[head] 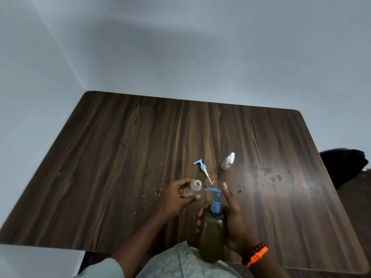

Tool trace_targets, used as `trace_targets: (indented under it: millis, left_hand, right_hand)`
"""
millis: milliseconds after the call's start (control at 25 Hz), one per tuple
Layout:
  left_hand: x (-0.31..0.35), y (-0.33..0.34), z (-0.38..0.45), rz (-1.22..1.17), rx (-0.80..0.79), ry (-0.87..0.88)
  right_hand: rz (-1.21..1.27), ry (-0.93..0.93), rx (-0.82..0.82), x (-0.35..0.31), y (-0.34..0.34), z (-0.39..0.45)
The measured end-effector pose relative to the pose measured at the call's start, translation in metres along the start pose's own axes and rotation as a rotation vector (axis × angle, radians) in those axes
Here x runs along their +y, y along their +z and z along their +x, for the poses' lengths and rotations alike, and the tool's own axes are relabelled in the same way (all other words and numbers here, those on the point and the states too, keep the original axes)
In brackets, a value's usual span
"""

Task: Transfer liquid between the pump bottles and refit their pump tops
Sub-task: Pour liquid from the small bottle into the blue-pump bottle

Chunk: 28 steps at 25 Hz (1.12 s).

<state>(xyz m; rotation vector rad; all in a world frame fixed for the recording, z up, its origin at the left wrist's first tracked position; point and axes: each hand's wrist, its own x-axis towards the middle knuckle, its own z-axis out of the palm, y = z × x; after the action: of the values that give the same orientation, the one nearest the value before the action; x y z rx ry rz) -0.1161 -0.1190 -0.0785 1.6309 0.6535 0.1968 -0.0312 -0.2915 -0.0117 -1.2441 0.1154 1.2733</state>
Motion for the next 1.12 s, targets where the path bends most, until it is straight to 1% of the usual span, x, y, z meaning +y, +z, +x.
trace_targets:
  millis: [40, 120, 240, 320, 440, 600, 800, 1000, 1120]
  left_hand:
    - [0.000, 0.000, 0.000, -0.002, 0.001, 0.001]
    - [-0.003, 0.000, -0.001, -0.006, 0.010, -0.009]
    - [-0.005, 0.003, -0.003, -0.004, 0.025, -0.007]
    - [-0.003, 0.004, -0.004, 0.000, 0.027, -0.010]
    - [0.003, 0.003, -0.005, 0.009, 0.042, 0.010]
    - [0.002, -0.001, -0.006, 0.005, 0.060, 0.031]
    - [-0.006, 0.001, -0.006, 0.027, 0.045, 0.025]
    - [-0.005, 0.007, -0.007, 0.038, 0.043, 0.030]
    - [-0.005, 0.007, -0.007, 0.031, 0.063, 0.046]
  right_hand:
    - [-0.084, -0.074, 0.094, -0.004, 0.000, 0.003]
    - [-0.280, -0.194, 0.224, -0.013, 0.006, 0.005]
    - [-0.466, -0.235, 0.325, -0.027, 0.017, -0.002]
    - [-0.539, -0.246, 0.335, -0.031, 0.020, -0.007]
    - [-0.569, -0.258, 0.378, -0.033, 0.023, -0.009]
    - [-0.634, -0.266, 0.362, -0.027, 0.019, -0.002]
    - [-0.737, -0.261, 0.370, -0.017, 0.016, 0.004]
    - [-0.822, -0.370, 0.419, -0.015, 0.015, 0.006]
    - [-0.839, -0.384, 0.426, -0.013, 0.015, 0.006]
